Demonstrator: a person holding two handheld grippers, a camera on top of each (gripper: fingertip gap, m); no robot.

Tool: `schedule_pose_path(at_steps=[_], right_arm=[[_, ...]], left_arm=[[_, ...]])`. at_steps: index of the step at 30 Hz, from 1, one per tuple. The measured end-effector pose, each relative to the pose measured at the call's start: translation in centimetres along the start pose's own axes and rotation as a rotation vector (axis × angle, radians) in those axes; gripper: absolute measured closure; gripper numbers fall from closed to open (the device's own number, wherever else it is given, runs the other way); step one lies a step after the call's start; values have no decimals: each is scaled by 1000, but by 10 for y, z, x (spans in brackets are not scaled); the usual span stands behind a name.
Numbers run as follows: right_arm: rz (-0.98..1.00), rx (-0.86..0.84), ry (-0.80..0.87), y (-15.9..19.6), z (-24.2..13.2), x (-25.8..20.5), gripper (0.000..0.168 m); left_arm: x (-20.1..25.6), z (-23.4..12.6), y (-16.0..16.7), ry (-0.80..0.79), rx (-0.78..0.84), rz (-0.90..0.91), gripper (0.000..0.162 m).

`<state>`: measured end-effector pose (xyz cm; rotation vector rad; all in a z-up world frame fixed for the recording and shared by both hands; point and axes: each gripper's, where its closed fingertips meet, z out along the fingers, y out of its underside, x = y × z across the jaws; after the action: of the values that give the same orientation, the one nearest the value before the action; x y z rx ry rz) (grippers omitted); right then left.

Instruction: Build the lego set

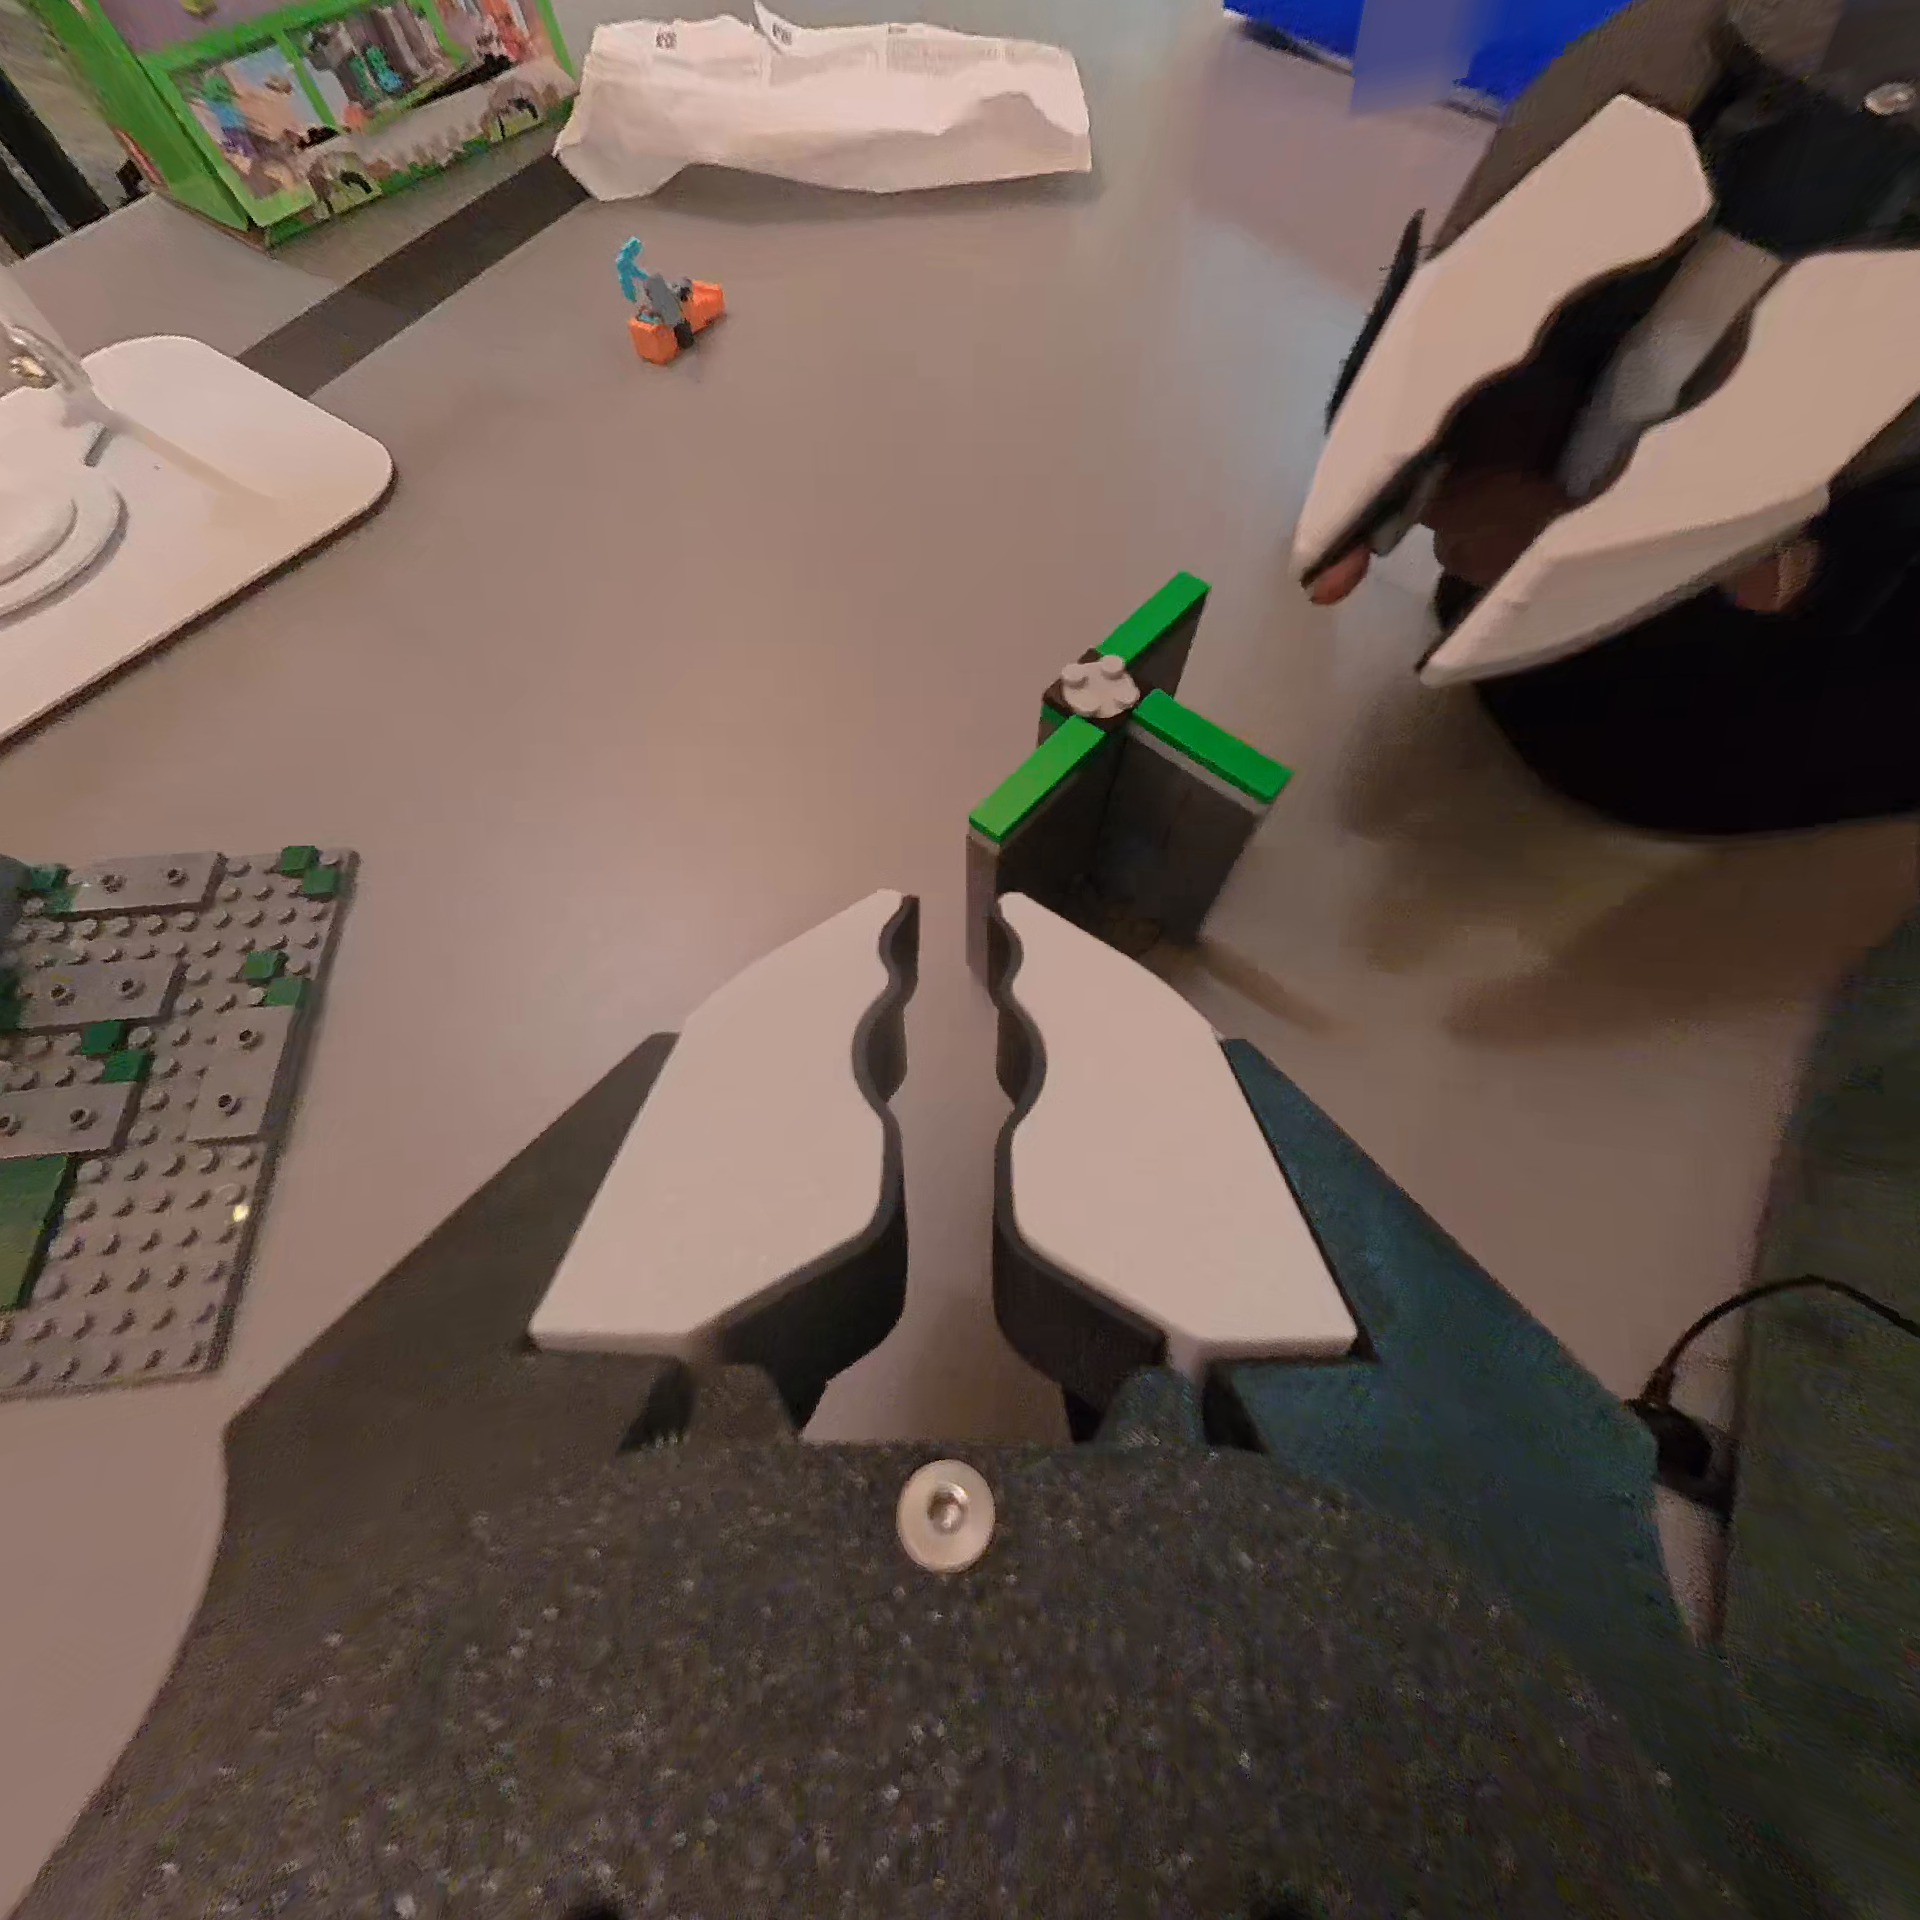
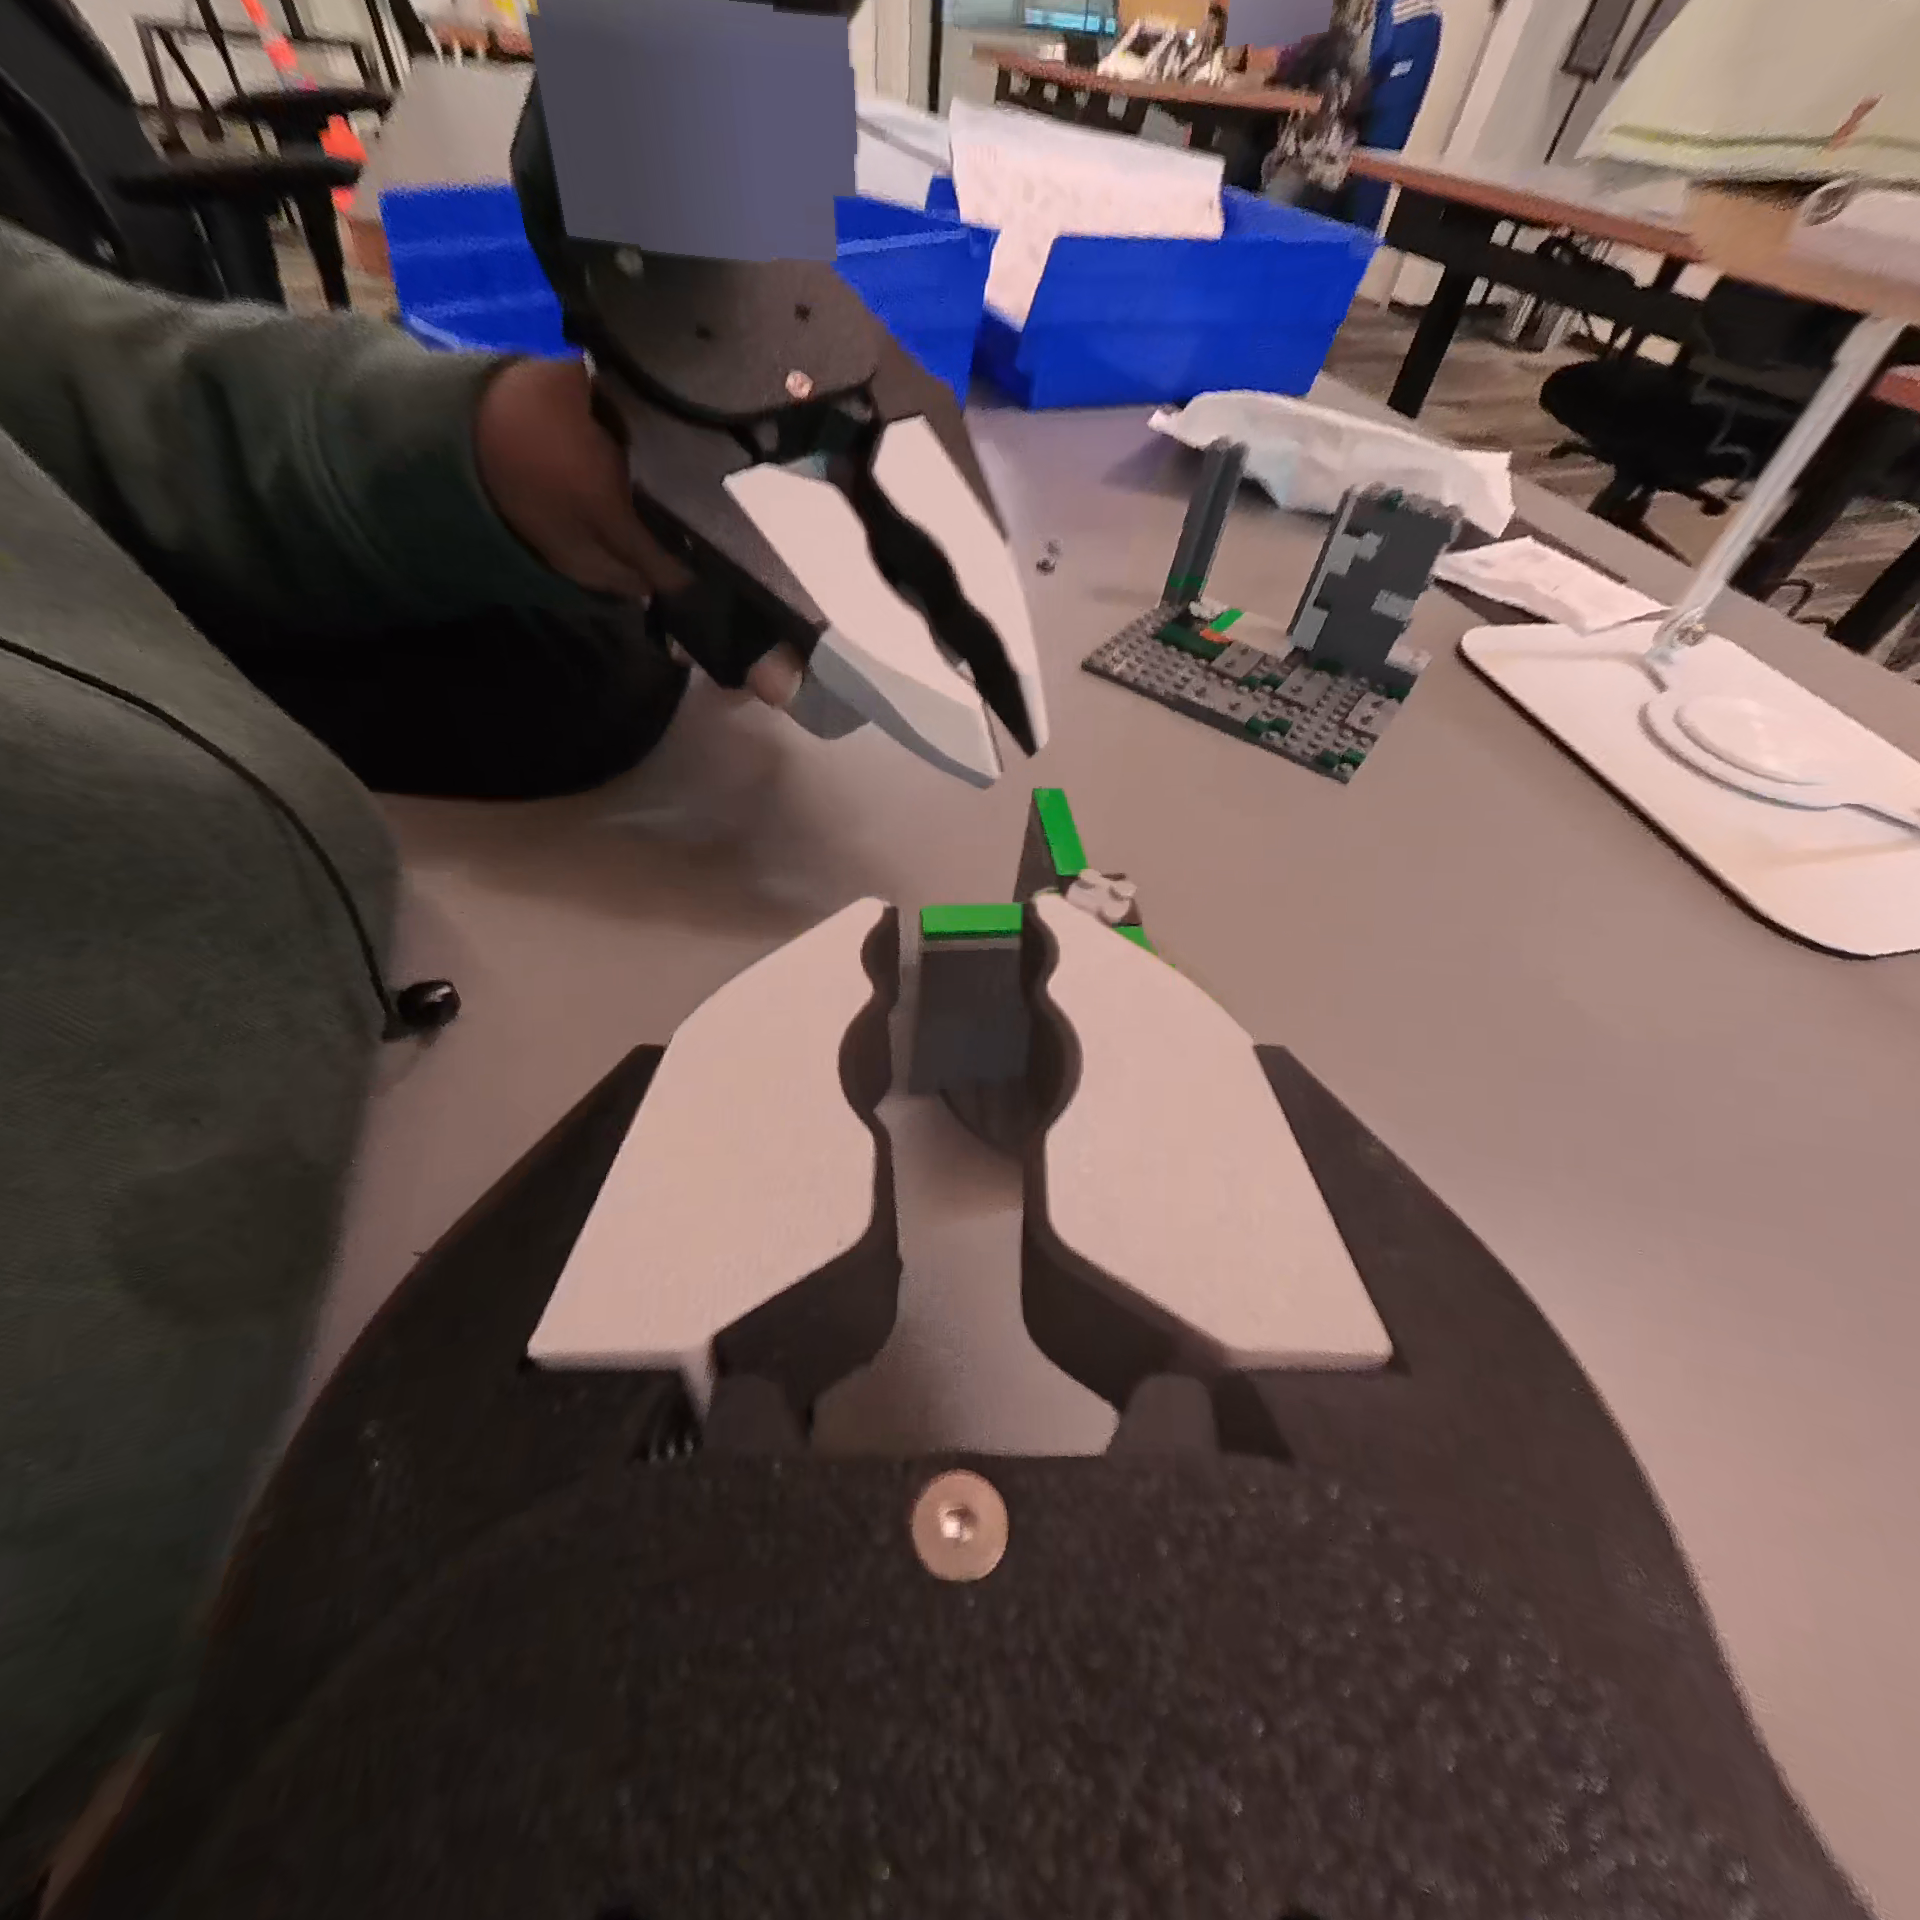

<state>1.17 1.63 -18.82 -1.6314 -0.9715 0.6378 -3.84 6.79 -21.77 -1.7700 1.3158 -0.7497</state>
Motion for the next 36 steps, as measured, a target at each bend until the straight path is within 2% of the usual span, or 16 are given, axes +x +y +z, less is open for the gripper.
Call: schedule_pose_path(at_steps=[5,9,13,14,17,19,24,26,30,36], right_arm=[[24,55,14,-5,-11,14,135],[-10,-49,30,20,-6,35,127],[-16,-165,-45,46,12,39,126],[-30,-180,-55,48,16,38,127],[-84,-249,-34,57,24,40,154],[-66,-264,-9,56,26,40,159],[38,-286,124,50,29,44,161],[84,-292,185,47,31,44,161],[144,-292,262,45,38,42,161],[181,-274,211,46,40,24,154]], left_arm=[[29,0,-5,104,47,-12,152],[51,5,-10,155,64,-31,148],[60,19,-6,103,12,-27,133],[59,22,-4,75,-5,-23,130],[57,31,2,16,-47,-19,129],[52,34,5,-31,-65,-11,133],[29,35,8,-112,-86,5,140],[21,35,5,-118,-86,13,140],[4,37,3,-126,-103,69,149],[2,36,7,106,-50,151,153]])
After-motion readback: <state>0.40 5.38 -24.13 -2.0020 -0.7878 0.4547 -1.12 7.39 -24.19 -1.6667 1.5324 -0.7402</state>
